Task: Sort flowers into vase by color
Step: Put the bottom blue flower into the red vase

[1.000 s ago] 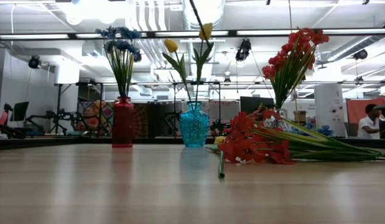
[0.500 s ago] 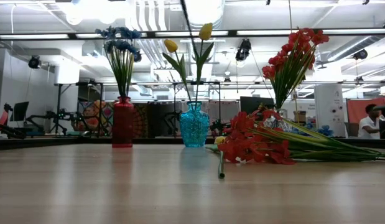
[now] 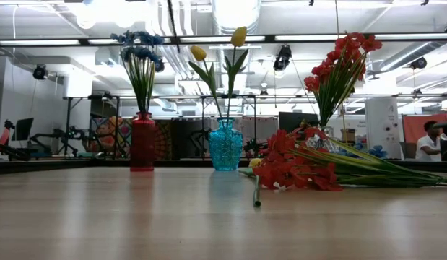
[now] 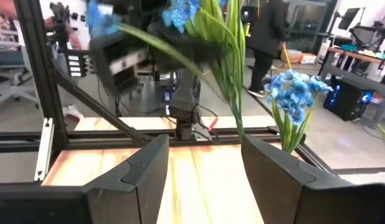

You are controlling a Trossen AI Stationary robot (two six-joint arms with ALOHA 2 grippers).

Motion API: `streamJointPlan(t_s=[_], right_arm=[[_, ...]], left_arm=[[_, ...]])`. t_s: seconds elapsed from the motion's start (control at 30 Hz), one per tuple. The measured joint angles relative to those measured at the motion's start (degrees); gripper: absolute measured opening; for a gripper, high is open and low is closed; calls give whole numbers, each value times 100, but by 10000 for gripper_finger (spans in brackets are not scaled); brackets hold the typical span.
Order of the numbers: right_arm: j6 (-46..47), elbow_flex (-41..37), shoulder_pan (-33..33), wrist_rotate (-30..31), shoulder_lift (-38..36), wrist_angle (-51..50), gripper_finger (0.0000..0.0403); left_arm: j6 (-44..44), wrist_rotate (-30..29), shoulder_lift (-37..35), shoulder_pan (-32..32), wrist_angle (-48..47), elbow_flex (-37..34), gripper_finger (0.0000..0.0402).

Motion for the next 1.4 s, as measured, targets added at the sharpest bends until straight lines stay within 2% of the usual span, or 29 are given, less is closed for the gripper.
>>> streamJointPlan(t_s=[0.2,0.4,0.5,0.6,0.9,1.13,1.3,1.4], right_arm=[[252,-2,-4,4,-287,-771,194],[403,-2,-4,4,-324,-923,196],[374,-4,-24,5,-272,-905,196],[378,-4,-86,5,-216,-905,196],[439,-11,-168,11,-164,-855,196],[530,-11,-235,9,45,-742,196],[562,-15,-378,9,351,-688,196],[584,-15,-468,9,475,-696,196]], left_arm=[[-468,102,-993,3,-1300,0,15],[-2723,103,-1732,101,-3838,-56,12],[-3533,-107,-1803,155,-4504,-184,7],[-3696,-247,-1793,271,-4585,-326,6],[-3684,-182,-1850,1062,-4568,-673,5],[-3335,-57,-1845,1427,-4467,-673,5],[-3001,515,-1874,1651,-4245,-675,5],[-2752,567,-1871,1841,-4139,-675,5]])
